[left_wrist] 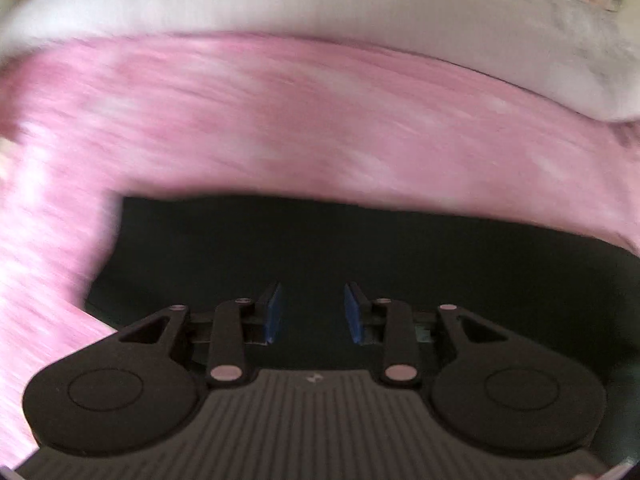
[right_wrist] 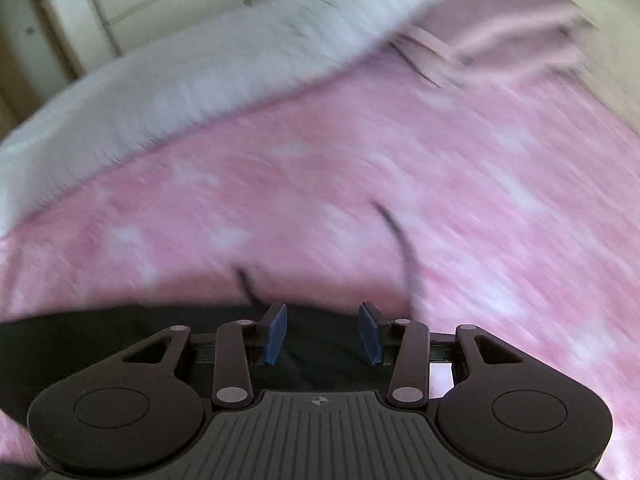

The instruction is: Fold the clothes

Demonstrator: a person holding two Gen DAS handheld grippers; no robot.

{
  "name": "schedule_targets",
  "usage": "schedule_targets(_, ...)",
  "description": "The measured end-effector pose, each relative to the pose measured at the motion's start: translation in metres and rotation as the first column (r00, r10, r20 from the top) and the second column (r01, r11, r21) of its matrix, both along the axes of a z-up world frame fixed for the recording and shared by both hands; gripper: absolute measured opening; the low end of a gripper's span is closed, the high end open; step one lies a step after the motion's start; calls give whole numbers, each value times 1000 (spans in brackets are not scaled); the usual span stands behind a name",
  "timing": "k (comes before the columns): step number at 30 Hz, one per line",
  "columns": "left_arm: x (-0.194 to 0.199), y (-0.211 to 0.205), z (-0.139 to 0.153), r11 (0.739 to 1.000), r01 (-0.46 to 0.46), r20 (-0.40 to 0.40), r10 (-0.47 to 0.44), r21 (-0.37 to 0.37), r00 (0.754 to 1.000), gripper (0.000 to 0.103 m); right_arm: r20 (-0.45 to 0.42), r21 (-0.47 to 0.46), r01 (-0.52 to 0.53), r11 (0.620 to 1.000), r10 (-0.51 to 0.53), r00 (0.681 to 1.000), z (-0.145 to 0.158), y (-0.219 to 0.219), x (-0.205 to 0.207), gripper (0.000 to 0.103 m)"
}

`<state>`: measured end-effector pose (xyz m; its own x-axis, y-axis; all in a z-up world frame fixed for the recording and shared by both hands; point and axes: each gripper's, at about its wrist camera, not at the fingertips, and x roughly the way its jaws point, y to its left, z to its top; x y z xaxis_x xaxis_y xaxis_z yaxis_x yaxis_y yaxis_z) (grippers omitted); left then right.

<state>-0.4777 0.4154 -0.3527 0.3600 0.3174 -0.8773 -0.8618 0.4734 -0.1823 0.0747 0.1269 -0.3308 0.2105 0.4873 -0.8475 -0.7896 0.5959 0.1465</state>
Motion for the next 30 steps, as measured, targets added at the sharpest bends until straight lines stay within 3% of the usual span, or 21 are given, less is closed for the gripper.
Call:
schedule_targets(4,64,-41,-4,994,35,118,-23,-99,993,29,-37,-56,9,998,-11,999,-15,-39,21,44)
schedule_targets(8,129,-71,-9,986,50,212,-15,-158,977,29,-138,15,34,999,-31,990,-39,-47,57,44)
schedule_targets(13,186,-111,-11,986,32,239,8,-166,971,29,-311,87,124,988,-91,946,-68,-25,122,44)
schedule_targets(17,203,-133,-8,983,-45,236,87,-178,968,29,-300,47,38,998,-22,954,-90,11,139,43)
schedule_targets(20,206,-146,-1,980,-100,216,136,-173,967,29,-139,-59,-104,993,95,986,-102,28,126,4)
schedule_targets(23,198,-154,13,977,-148,192,177,-156,965,29,-158,-16,-109,994,106,982,-93,9,136,0)
schedule_targets(26,184,-161,24,967,-207,193,235,-151,953,29,-168,110,-97,989,114,979,-54,-29,137,0)
schedule_targets(28,172,-168,29,956,-249,199,277,-154,940,29,-102,205,-224,953,248,963,-14,-50,116,0)
schedule_targets(30,162,-176,26,938,-296,205,330,-180,922,29,-41,242,-382,892,403,914,20,-66,80,0)
